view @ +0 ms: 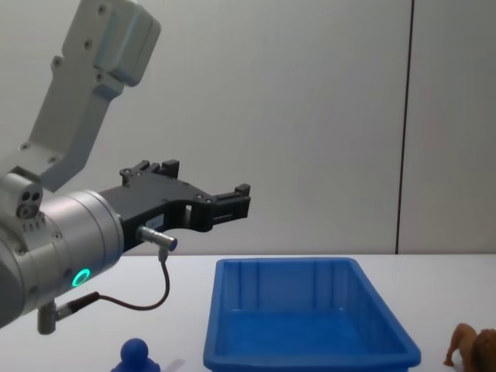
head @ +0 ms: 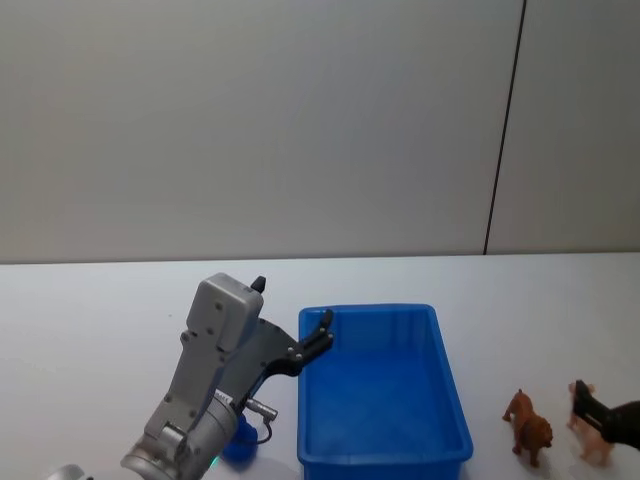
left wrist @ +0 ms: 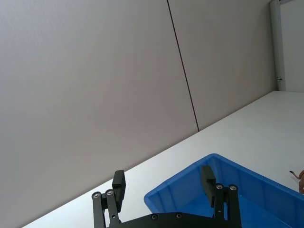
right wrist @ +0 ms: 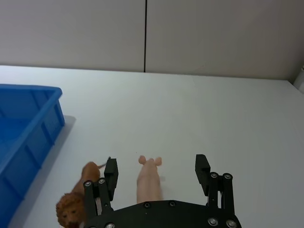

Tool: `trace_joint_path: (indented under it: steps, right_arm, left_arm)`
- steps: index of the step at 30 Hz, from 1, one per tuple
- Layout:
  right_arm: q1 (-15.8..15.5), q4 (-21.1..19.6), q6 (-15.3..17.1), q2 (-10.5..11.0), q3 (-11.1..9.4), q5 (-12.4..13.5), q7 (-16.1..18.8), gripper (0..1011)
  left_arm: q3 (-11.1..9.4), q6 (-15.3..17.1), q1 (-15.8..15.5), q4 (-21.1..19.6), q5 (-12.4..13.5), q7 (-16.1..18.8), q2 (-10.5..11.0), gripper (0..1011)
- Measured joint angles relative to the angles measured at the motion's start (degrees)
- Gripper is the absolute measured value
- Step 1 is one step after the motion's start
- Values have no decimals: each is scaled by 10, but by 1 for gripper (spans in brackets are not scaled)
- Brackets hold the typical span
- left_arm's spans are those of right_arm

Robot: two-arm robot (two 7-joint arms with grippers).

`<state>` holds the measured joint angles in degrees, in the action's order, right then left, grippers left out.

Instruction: Pick up the two dolls from the table and place them into the box.

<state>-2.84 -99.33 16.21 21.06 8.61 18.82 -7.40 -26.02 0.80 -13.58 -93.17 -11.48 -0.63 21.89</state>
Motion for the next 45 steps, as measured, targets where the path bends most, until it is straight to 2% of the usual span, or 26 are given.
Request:
trace_joint_path:
  steps: [10,21,25,29,32,33,42,45]
  right_arm:
    - [-5,19,8,2,-5,0,3,1001]
    - [-3,54,-1,0,-5,-5,35,994]
    - [-1,66,-6,-1,-4,-7,48,923]
    - [0,76,-13,-3,-3,-10,60,784]
    - [1,83,-19,-4,-2,-13,66,731]
    - [2,85,-20,-4,-1,-13,68,676]
    - [2,95,-32,-7,0,-20,77,389]
    - [2,96,-37,-7,0,-24,79,382]
  left_arm:
    - [0,0,0,0,0,0,0,1001]
    - [0,0,0,0,0,0,0,1001]
    - [0,0,0,0,0,0,0,1002]
    - [0,0,0,0,0,0,0,1001]
    - [0,0,0,0,0,0,0,1002]
    - [0,0,0,0,0,0,0,1001]
    - [0,0,0,0,0,0,0,1001]
    - [0,0,0,0,0,0,0,1001]
